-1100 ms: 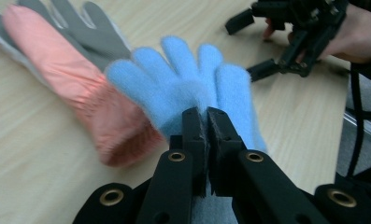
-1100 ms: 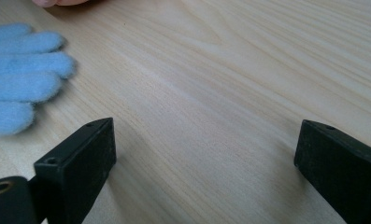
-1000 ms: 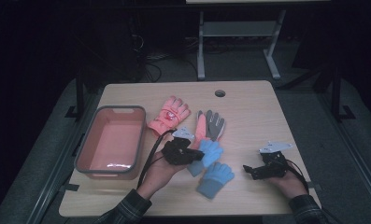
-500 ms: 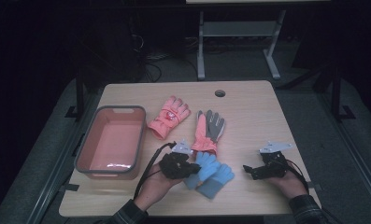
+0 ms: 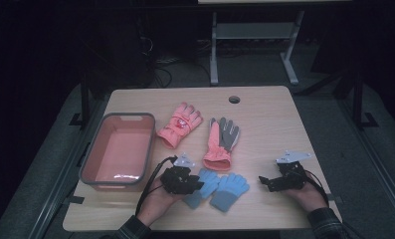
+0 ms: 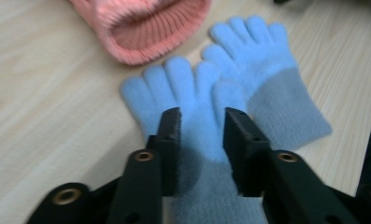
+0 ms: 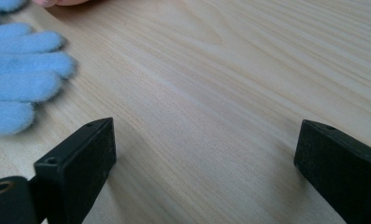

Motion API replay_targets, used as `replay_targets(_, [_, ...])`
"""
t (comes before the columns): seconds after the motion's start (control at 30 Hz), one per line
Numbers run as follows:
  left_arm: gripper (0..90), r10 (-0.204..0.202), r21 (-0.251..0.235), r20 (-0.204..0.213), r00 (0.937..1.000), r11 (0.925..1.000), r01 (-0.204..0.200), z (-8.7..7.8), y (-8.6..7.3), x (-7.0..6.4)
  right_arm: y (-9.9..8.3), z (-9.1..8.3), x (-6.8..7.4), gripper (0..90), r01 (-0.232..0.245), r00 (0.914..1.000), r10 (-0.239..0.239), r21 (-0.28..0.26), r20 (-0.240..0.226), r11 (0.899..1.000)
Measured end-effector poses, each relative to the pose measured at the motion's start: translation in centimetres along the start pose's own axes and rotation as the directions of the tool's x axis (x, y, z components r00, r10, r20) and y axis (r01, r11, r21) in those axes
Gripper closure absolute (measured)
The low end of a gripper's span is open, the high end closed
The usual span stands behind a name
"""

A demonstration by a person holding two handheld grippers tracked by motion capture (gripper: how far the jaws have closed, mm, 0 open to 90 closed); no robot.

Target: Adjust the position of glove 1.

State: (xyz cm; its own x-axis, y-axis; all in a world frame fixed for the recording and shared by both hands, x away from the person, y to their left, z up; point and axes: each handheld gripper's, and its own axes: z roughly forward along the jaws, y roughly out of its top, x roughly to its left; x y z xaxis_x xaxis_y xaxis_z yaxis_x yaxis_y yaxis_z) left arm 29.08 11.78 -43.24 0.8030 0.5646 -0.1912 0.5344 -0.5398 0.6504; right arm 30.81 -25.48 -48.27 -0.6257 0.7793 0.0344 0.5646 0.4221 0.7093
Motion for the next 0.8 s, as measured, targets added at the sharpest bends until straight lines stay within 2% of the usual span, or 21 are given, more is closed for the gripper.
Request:
replay_targets(0.07, [62.2, -0.013, -0.007, -0.024, 0.9996, 0.9999, 0.013, -0.3, -0.1, 0.5, 0.0, 0.0, 0.0, 5.1, 0.0, 1.0, 0.0, 0.0, 0.0, 1.0])
replay_targets(0.23, [60.7, -0.076, 0.013, -0.025, 0.9968, 0.997, 0.076, 0.3, -0.9, 1.7, 0.0, 0.0, 0.0, 5.1, 0.0, 1.0, 0.0, 0.0, 0.0, 1.0])
replay_targets(0.27, [60.6, -0.061, 0.041, -0.026, 0.9978, 0.9972, 0.062, 0.5, -1.0, 1.9, 0.0, 0.0, 0.0, 5.1, 0.0, 1.0, 0.0, 0.0, 0.0, 1.0])
replay_targets(0.3, [60.6, -0.075, 0.034, -0.03, 0.9968, 0.9966, 0.076, 0.8, -1.1, 1.9, 0.0, 0.0, 0.0, 5.1, 0.0, 1.0, 0.0, 0.0, 0.0, 1.0])
replay_targets(0.37, [60.8, -0.06, 0.06, -0.037, 0.9975, 0.9962, 0.062, 1.0, -1.2, 2.1, 0.0, 0.0, 0.0, 5.1, 0.0, 1.0, 0.0, 0.0, 0.0, 1.0])
replay_targets(0.4, [61.0, -0.073, 0.059, -0.038, 0.9966, 0.9954, 0.075, 1.2, -1.3, 2.1, 0.0, 0.0, 0.0, 5.3, -0.001, 1.0, 0.001, 0.001, 0.001, 1.0])
replay_targets(0.43, [61.6, -0.075, 0.061, -0.037, 0.9965, 0.9951, 0.077, 1.3, -1.4, 2.1, 0.1, -0.1, 0.1, 8.7, -0.004, 1.0, 0.004, 0.007, -0.004, 1.0])
replay_targets(0.47, [62.2, -0.057, 0.082, -0.037, 0.9977, 0.9948, 0.06, 1.3, -1.4, 2.2, 0.2, -0.2, 0.2, 14.8, 0.0, 1.0, 0.0, 0.013, -0.005, 1.0])
replay_targets(0.5, [64.0, -0.055, 0.079, -0.037, 0.9978, 0.9952, 0.058, 1.3, -1.4, 2.2, 0.4, -0.5, 0.2, 15.7, 0.007, 1.0, -0.007, 0.002, -0.002, 1.0])
replay_targets(0.57, [69.8, -0.041, 0.087, -0.021, 0.9989, 0.9953, 0.043, 1.4, -1.4, 2.1, 0.9, -1.3, 0.5, 30.5, -0.015, 0.9989, 0.013, -0.027, -0.046, 1.0])
replay_targets(0.6, [74.6, -0.04, 0.091, -0.009, 0.9992, 0.9951, 0.04, 1.5, -1.4, 2.0, 1.0, -1.6, 0.7, 37.9, -0.013, 0.9982, 0.01, -0.037, -0.06, 0.999])
replay_targets(0.67, [81.4, -0.025, 0.102, -0.009, 0.9996, 0.9944, 0.026, 1.5, -1.3, 1.9, 1.2, -2.0, 1.4, 50.0, -0.006, 0.994, 0.001, -0.045, -0.109, 0.999])
replay_targets(0.7, [84.9, -0.018, 0.103, -0.011, 0.9998, 0.9945, 0.019, 1.5, -1.2, 1.9, 1.4, -2.1, 1.9, 56.2, 0.012, 0.9902, -0.018, -0.042, -0.138, 0.999])
replay_targets(0.77, [87.0, -0.038, 0.09, -0.01, 0.9992, 0.9952, 0.039, 1.5, -1.2, 1.9, 1.6, -2.1, 2.7, 66.2, 0.035, 0.9814, -0.041, -0.033, -0.188, 0.999])
replay_targets(0.8, [87.3, -0.025, 0.101, -0.007, 0.9997, 0.9946, 0.026, 1.4, -1.2, 2.0, 1.9, -2.1, 3.3, 71.3, 0.047, 0.9742, -0.052, -0.028, -0.22, 0.998])
